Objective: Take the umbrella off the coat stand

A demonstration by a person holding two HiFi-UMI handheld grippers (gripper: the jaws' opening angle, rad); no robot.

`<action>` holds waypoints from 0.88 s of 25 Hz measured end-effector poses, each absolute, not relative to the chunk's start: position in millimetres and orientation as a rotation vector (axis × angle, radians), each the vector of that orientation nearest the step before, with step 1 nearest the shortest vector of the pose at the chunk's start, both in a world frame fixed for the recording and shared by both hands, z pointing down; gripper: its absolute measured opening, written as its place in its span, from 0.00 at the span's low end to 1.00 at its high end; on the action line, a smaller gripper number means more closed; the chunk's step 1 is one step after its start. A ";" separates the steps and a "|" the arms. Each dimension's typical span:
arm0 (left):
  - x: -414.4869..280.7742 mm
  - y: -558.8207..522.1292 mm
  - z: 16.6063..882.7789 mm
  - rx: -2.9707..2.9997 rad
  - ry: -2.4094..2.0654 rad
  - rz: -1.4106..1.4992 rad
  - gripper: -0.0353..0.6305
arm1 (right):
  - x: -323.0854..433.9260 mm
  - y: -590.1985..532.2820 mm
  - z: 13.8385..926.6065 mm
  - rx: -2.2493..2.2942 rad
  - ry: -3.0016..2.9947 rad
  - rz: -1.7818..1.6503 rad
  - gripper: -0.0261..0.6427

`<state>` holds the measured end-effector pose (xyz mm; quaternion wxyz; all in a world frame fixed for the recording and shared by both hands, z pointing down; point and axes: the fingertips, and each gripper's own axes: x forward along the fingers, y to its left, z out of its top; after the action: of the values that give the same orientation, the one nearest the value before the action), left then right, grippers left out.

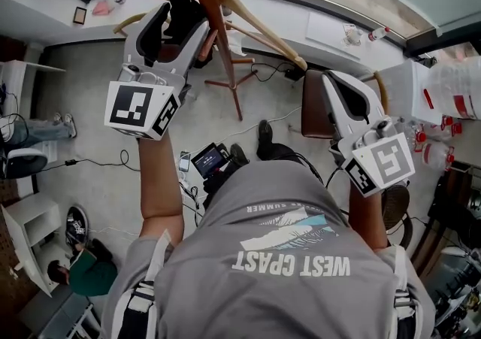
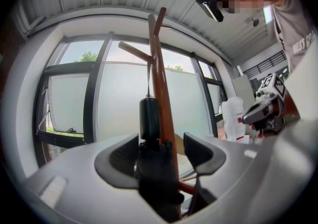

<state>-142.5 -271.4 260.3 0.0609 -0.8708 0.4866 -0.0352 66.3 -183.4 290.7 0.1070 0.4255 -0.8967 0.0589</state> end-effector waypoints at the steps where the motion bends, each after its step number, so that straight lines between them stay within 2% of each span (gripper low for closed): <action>1: -142.0 -273.9 261.4 -2.638 1.469 -0.110 0.46 | 67.5 -184.3 291.6 1.255 -2.638 0.176 0.04; 9: -136.9 -291.4 273.2 -2.669 1.426 -0.151 0.50 | 75.7 -192.7 295.8 1.264 -2.622 0.191 0.04; 22: -136.3 -304.5 290.4 -2.704 1.381 -0.179 0.46 | 73.7 -202.7 303.9 1.245 -2.612 0.204 0.04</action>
<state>-136.3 -304.5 290.4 0.0498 -0.8879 0.4535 -0.0589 73.7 -202.7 303.9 0.1201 0.4260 -0.8940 0.0698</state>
